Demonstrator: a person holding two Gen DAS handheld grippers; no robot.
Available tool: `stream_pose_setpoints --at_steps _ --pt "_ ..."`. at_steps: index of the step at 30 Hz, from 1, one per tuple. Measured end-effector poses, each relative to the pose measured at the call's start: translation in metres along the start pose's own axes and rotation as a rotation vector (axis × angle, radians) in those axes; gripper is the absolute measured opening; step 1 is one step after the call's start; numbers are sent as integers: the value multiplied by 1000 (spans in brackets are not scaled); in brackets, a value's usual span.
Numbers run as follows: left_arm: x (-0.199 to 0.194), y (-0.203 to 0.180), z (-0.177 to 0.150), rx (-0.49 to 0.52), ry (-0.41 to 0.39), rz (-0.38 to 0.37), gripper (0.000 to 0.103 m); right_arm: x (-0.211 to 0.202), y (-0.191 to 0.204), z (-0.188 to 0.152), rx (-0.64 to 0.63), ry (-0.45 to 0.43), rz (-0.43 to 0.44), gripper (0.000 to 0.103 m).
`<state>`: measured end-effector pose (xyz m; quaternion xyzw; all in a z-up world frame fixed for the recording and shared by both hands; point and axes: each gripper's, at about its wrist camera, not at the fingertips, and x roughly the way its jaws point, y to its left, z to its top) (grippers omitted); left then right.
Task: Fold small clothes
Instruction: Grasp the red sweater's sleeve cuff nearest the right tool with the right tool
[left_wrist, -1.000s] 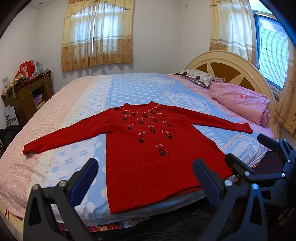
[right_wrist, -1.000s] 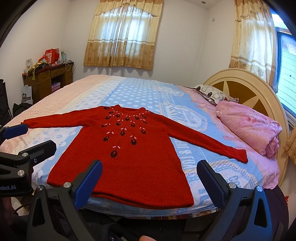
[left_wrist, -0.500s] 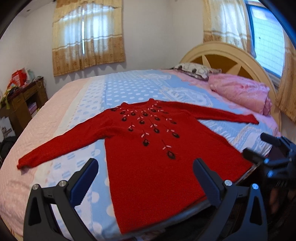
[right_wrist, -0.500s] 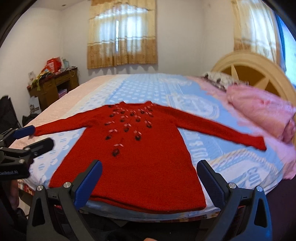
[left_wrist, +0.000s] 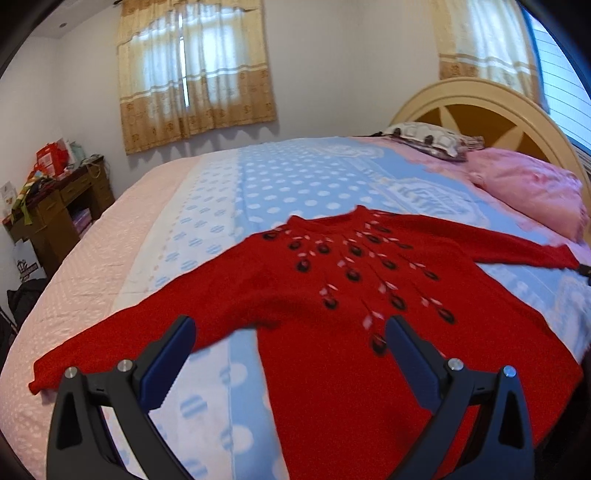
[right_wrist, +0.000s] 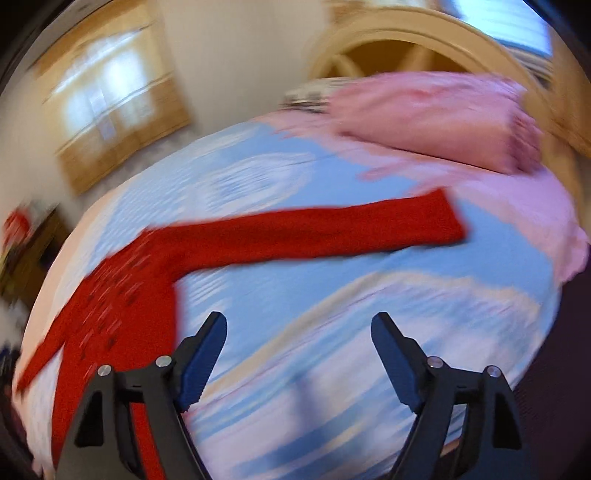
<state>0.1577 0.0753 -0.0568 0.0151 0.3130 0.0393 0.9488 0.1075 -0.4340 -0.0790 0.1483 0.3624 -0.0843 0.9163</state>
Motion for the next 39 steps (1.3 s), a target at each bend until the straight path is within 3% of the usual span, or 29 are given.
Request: stream_pose_setpoints --at_steps 3,7,14,15,16,17,18,20,21,25,29,39 --pt "17 5 2 -35 21 -3 103 16 -58 34 111 -9 -108 69" --pt "32 5 0 -62 51 -2 103 36 -101 61 197 23 -169 67" --pt "64 13 2 -101 133 -13 103 73 -108 83 183 64 -193 67" --pt "67 14 3 -104 138 -15 103 76 -104 85 172 70 -196 66" --pt "69 15 2 -109 145 -19 103 82 -99 87 156 78 -190 59" --pt "71 15 3 -112 147 -23 103 86 -96 88 134 91 -184 47" --pt "72 15 3 -111 148 -26 103 91 -92 89 106 104 -190 43" --pt "73 13 3 -105 145 -24 103 99 -84 91 45 117 -221 17" --pt "73 13 3 -107 144 -27 103 102 -83 93 33 124 -222 12" --pt "73 17 3 -119 133 -29 103 104 -81 105 62 129 -182 8" --pt "73 25 4 -142 124 -27 103 93 -55 121 33 85 -145 8" --pt "72 41 -4 -178 115 -29 103 60 81 165 -163 -30 -9 8"
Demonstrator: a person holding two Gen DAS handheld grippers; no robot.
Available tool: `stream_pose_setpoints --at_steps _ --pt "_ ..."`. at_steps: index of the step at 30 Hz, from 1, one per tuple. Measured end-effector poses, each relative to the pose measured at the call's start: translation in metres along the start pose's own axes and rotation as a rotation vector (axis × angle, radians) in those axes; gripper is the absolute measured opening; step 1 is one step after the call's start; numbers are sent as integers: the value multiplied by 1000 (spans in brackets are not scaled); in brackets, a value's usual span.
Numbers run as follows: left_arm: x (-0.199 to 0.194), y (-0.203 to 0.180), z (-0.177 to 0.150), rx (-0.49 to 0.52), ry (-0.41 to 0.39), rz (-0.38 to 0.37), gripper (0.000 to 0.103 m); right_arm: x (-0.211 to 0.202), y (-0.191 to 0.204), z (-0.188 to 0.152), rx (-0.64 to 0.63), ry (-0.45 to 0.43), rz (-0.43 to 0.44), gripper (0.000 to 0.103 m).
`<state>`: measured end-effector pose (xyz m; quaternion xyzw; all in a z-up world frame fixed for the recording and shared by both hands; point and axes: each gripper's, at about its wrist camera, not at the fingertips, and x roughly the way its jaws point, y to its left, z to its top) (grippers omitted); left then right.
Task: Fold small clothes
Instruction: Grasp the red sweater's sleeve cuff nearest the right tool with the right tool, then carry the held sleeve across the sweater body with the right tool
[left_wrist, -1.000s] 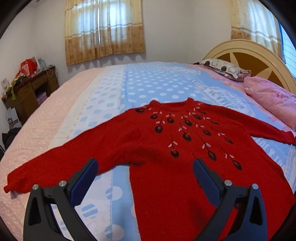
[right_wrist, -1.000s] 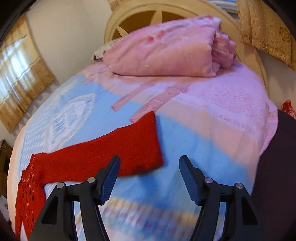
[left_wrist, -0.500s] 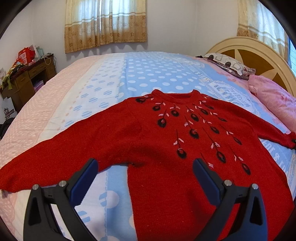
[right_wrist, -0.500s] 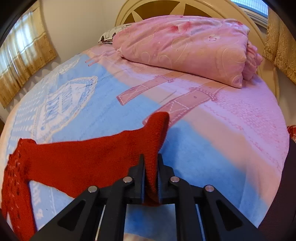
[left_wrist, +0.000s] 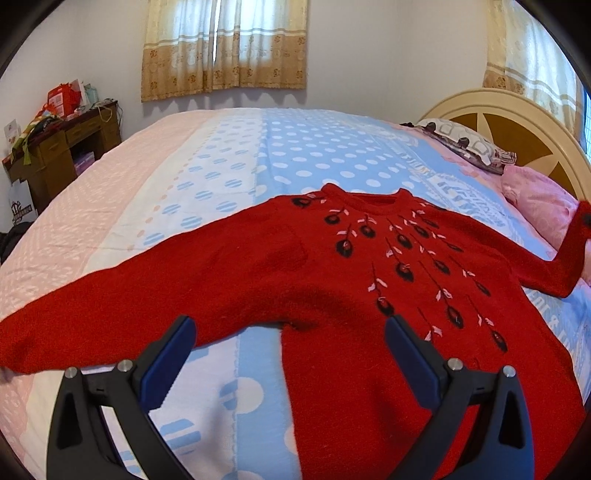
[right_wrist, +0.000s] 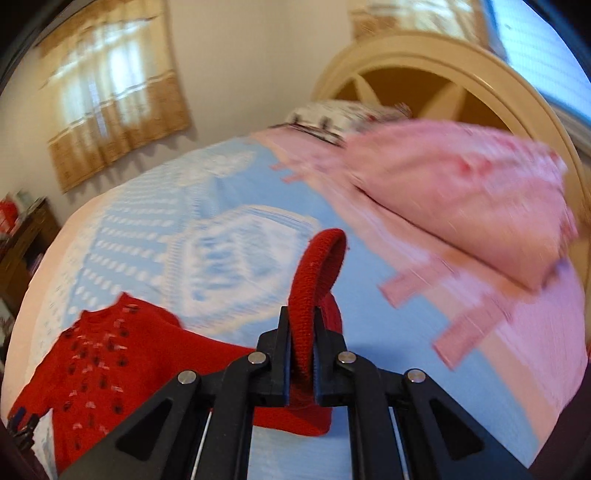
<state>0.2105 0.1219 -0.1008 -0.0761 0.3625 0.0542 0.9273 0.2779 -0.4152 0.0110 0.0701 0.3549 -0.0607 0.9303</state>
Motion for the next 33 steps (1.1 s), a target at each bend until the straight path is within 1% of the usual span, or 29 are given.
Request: stream_pose_setpoints --at_steps 4,8,14,17,21,25,29,30,33 --pt "-1 13 -4 -32 0 -3 103 -8 63 15 -92 -28 55 8" --pt "-5 24 -9 -38 -12 9 103 -12 118 19 -169 -44 105 8" --pt "-9 38 -11 -50 -21 14 103 -11 213 12 -299 -45 187 8" --pt "-10 43 -12 -55 -24 13 103 -10 257 2 -381 -52 211 8" --pt "-11 49 -14 -65 -26 13 103 -3 314 -21 -479 -36 261 8" --pt "-12 57 -17 -77 -22 20 103 12 364 -61 -578 6 316 8" --pt "-14 67 -20 -85 -22 36 103 32 396 -105 -639 66 364 8" --pt "-14 69 -19 -90 -19 41 103 41 403 -119 -652 101 386 8" --pt "-14 73 -19 -94 -6 50 103 56 409 -149 -673 166 413 9"
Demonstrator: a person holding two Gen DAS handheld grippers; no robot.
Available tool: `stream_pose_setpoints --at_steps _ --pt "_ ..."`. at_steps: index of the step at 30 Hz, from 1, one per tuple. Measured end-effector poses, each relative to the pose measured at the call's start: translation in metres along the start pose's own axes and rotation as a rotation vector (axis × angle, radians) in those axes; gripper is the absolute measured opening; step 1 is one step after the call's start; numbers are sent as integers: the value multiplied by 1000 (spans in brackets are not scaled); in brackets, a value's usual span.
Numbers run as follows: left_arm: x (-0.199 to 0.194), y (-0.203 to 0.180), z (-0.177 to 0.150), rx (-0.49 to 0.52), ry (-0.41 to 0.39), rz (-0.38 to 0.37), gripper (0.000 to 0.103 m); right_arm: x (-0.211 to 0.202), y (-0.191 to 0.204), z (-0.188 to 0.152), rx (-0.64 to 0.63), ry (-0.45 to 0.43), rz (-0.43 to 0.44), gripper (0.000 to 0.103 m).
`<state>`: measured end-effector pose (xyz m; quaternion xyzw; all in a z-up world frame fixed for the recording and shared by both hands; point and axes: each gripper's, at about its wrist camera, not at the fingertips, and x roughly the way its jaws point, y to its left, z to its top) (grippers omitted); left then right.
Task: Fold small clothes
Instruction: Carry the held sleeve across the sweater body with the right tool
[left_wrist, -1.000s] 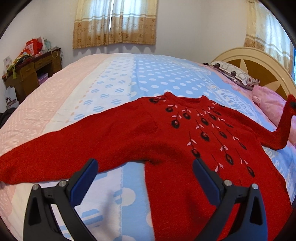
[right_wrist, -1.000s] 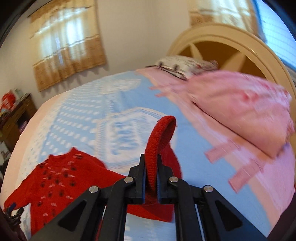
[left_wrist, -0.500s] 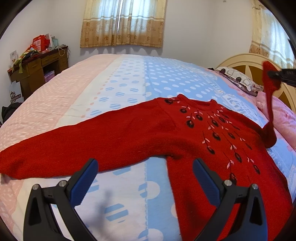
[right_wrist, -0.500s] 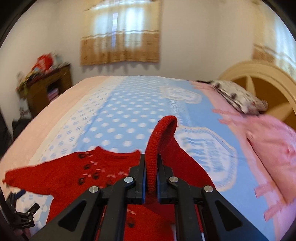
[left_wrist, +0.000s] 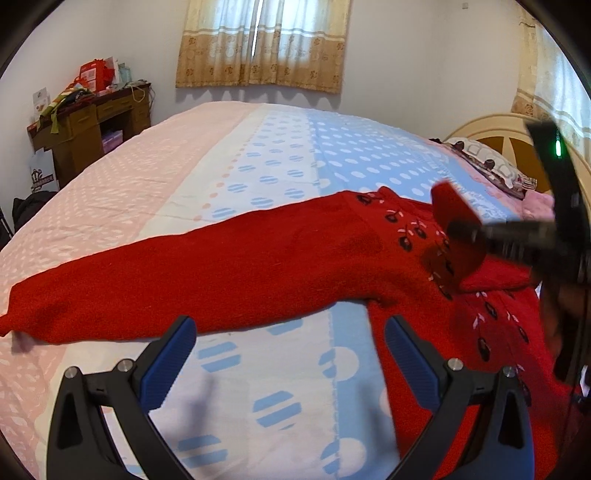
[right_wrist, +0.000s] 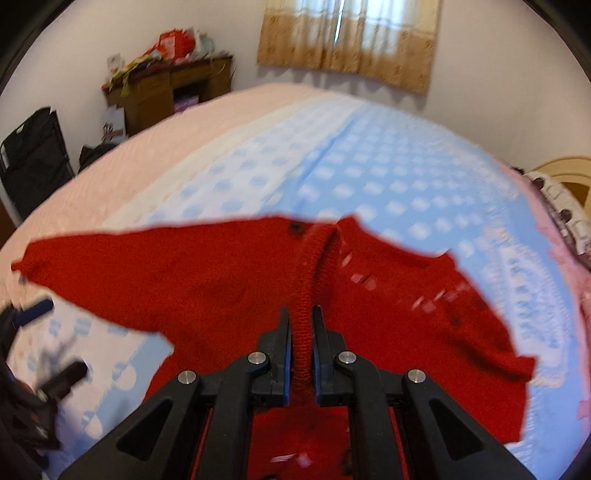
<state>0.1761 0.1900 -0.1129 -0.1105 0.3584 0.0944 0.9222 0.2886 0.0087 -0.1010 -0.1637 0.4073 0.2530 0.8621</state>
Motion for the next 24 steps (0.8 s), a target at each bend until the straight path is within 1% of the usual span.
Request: stream_pose_setpoints --at_steps 1,2,3,4,7,10,12,14,15,17,18,19,20,23,24 --pt "0 0 0 3 0 -5 103 5 0 -5 4 23 23 13" --pt "-1 -1 1 9 -1 -12 103 10 0 -12 11 53 52 27" --pt "-2 -3 1 18 0 -17 103 12 -2 -18 18 74 68 37" --pt "-2 -7 2 31 0 -29 103 9 -7 -29 29 85 85 52" --pt "-3 -21 5 69 9 -104 102 -5 -16 -55 29 91 88 53" --pt "-2 -41 12 114 12 -172 97 -21 -36 -80 33 107 46 53" --pt "4 -55 21 129 32 -222 94 -31 -53 -97 56 121 33 53" --pt "16 -67 33 119 74 -284 89 -40 -67 -112 72 119 -3 54" --pt "22 -72 37 115 90 -291 87 -45 -72 -120 66 114 -38 54" --pt "41 -84 47 111 125 -296 82 -50 -75 -130 51 107 -59 54" --pt "48 -88 49 109 142 -302 79 -53 -76 -135 50 103 -56 54" --pt "58 -93 53 96 165 -309 73 -56 -77 -141 53 101 -47 54" --pt "69 -98 55 87 190 -309 72 -56 -77 -145 56 99 -39 54" --pt "92 -110 53 99 231 -264 70 -60 -76 -152 57 80 -37 54" --pt "105 -116 52 111 266 -249 69 -61 -77 -153 61 75 -33 54"
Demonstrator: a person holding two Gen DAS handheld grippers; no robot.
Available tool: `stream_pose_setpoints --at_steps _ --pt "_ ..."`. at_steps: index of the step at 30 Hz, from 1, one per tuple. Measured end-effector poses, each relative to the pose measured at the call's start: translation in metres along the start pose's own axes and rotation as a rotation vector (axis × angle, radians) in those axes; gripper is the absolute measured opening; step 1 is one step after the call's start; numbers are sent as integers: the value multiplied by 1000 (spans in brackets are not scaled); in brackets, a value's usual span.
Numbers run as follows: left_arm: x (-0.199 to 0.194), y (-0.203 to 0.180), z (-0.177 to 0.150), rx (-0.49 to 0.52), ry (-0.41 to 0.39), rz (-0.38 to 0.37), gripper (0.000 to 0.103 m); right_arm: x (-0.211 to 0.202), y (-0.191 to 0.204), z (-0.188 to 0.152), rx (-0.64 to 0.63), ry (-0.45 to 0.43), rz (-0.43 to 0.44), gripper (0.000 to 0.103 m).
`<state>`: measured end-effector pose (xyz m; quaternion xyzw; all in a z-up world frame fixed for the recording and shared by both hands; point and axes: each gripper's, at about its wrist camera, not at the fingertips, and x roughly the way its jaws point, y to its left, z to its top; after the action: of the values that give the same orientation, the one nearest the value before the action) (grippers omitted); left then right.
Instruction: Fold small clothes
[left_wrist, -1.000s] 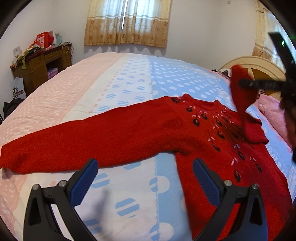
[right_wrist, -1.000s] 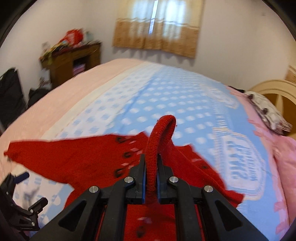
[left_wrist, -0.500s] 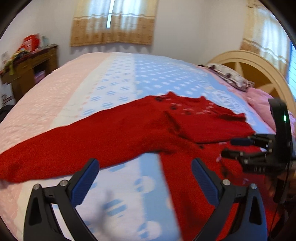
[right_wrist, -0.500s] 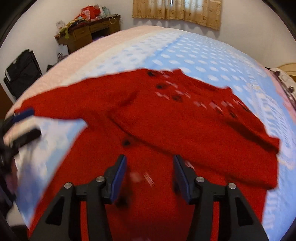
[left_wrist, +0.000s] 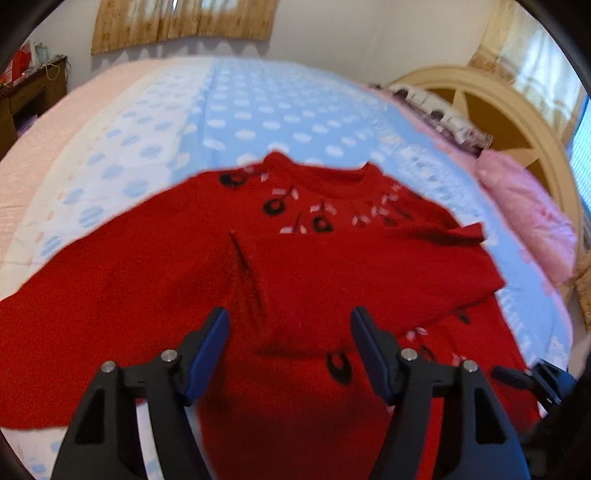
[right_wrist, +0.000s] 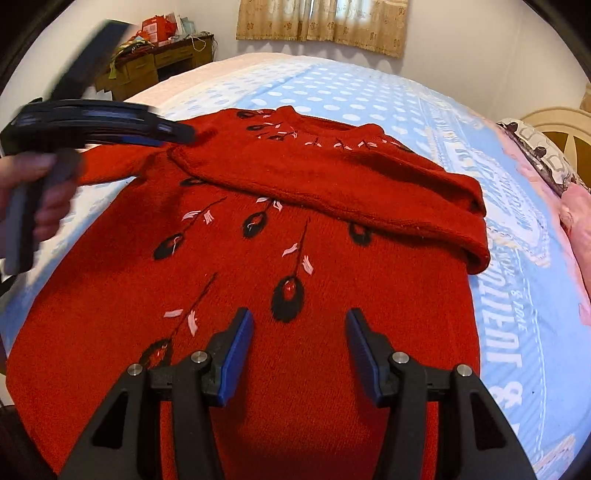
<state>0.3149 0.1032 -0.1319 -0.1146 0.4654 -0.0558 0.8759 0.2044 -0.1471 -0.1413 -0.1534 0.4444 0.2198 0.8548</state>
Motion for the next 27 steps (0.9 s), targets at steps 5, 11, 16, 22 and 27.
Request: stream_pose_setpoints --at_steps 5,11,16,22,27 --pt "15 3 3 -30 12 16 11 -2 -5 -7 23 -7 18 58" --pt "-47 -5 1 5 -130 -87 11 -2 -18 -13 76 -4 77 63" --pt "-75 11 -14 -9 -164 -80 11 0 -17 -13 70 -1 73 64" --pt "-41 46 -35 -89 -104 -54 11 -12 -26 -8 52 29 65 65" --pt "-31 49 -49 -96 -110 -62 11 -40 -103 13 219 24 80 65"
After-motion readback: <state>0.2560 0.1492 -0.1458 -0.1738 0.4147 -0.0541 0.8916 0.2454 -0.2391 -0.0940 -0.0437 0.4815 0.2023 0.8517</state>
